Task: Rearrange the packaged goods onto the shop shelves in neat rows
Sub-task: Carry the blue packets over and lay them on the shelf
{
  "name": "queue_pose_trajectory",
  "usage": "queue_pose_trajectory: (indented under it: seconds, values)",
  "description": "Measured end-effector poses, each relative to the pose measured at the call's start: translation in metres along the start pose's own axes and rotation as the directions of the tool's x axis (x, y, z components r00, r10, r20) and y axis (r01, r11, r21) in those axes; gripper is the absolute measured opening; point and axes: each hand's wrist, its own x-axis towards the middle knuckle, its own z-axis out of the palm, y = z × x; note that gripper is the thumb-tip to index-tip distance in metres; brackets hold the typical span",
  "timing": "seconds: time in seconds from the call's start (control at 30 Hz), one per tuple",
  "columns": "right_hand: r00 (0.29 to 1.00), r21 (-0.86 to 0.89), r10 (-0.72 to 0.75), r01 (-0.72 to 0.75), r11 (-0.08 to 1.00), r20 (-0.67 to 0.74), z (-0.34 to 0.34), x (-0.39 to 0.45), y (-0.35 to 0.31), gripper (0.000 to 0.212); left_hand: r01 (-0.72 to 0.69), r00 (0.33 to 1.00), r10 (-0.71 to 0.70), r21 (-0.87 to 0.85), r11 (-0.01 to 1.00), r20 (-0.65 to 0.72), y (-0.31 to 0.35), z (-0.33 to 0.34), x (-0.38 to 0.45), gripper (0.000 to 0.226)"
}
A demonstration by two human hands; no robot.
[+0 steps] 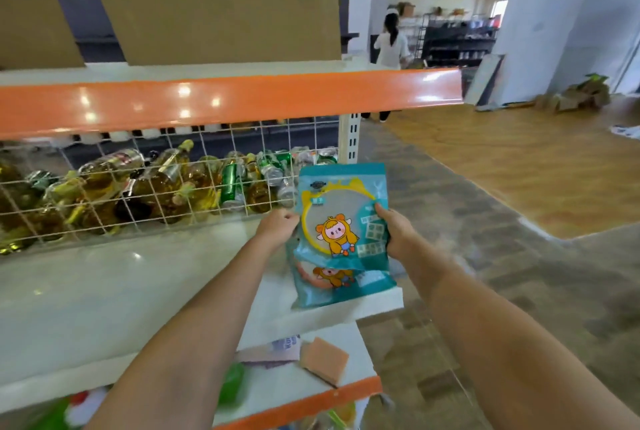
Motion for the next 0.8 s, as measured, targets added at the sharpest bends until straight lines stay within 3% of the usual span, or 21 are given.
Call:
queue_pose_trajectory:
  seconds: [0.3, 0.4, 0.57, 0.67, 0.8]
  values:
    - [0.984, -0.113, 0.027, -0.007, 0.994, 0.175, 0.055, 0.013, 0.026, 0.005, 0.192, 0.973, -0.189, 0.013, 0.981, -0.131, -0.048, -0.031, -0.021, 0.044]
    - [0.974, -0.179, 0.019, 0.022, 0.984, 0.224, 0.074, 0.013, 0.033, 0.013, 0.23, 0.962, -0.226, 0.01, 0.973, -0.152, -0.065, -0.047, -0.026, 0.044]
    - [0.978, -0.431, 0.071, 0.022, 0.902, 0.198, 0.103, 0.012, 0.041, 0.017, 0.287, 0.944, -0.277, 0.031, 0.957, -0.182, -0.09, -0.071, -0.033, 0.044]
    - [0.981, -0.517, 0.109, -0.01, 0.856, 0.161, 0.116, 0.006, 0.047, 0.007, 0.31, 0.938, -0.294, 0.063, 0.949, -0.185, -0.101, -0.078, -0.039, 0.045]
    - [0.99, -0.643, 0.067, 0.031, 0.766, 0.127, 0.128, 0.007, 0.061, 0.018, 0.344, 0.934, -0.317, 0.167, 0.924, -0.166, -0.115, -0.083, -0.045, 0.046]
